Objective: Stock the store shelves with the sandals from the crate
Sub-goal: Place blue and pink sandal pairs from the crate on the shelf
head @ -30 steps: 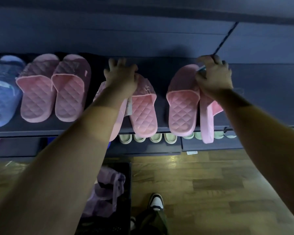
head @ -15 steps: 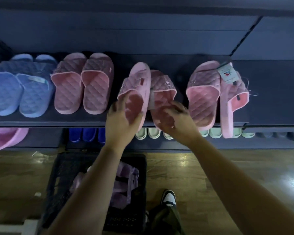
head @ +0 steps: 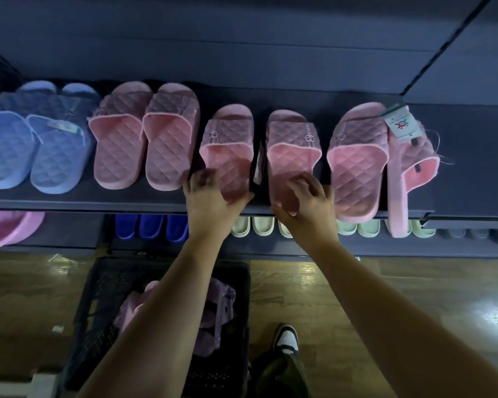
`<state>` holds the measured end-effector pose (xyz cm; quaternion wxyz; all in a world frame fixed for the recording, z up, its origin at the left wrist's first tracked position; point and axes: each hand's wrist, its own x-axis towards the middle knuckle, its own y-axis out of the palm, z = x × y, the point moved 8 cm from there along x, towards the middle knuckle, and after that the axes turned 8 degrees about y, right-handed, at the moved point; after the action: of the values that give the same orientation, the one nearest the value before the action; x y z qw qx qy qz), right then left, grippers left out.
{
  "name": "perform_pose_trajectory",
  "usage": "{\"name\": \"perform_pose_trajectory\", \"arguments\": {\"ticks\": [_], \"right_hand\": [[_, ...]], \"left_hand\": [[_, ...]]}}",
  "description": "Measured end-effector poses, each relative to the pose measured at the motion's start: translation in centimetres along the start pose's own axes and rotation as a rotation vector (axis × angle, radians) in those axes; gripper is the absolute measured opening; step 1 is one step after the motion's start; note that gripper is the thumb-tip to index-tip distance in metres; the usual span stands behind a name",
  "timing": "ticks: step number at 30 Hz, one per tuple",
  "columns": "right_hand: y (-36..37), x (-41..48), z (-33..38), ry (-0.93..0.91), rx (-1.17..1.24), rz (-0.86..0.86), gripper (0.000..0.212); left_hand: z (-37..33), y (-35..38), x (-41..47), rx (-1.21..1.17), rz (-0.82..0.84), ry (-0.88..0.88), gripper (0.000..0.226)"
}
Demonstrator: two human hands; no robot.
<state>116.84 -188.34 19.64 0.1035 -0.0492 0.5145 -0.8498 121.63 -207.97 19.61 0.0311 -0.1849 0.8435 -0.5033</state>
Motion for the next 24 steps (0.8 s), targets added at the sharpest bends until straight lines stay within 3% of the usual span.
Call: {"name": "perform_pose_trajectory", "arguments": {"ticks": [4, 14, 17, 20, 24], "right_hand": [[0.0, 1.0, 1.6, -0.073, -0.022, -0.027, 0.051], [1.7, 4.7, 3.3, -0.060, -0.176, 0.108, 0.067], [1.0, 4.0, 2.9, -0.071, -0.068, 0.170, 0.062], [-3.6, 2.4, 2.6, -0.112, 0.178, 0.021, 0.049], [-10.7, 0.0, 0.0, -0.116, 0.270, -0.221, 0.032]], "left_hand": [[0.4, 1.1, -0.4, -0.055, 0.041, 0.020, 0.084], [0.5, 0.5, 3.1, -0.040, 0.059, 0.018, 0.065], [0.1, 0.8, 2.7, 0.036, 0.018, -0.073, 0.066], [-2.4, 0.4, 1.0, 0.014, -0.095, -0.235, 0.069], [-8.8, 0.4, -0.4, -0.124, -0.237, -0.041, 0.050]]}}
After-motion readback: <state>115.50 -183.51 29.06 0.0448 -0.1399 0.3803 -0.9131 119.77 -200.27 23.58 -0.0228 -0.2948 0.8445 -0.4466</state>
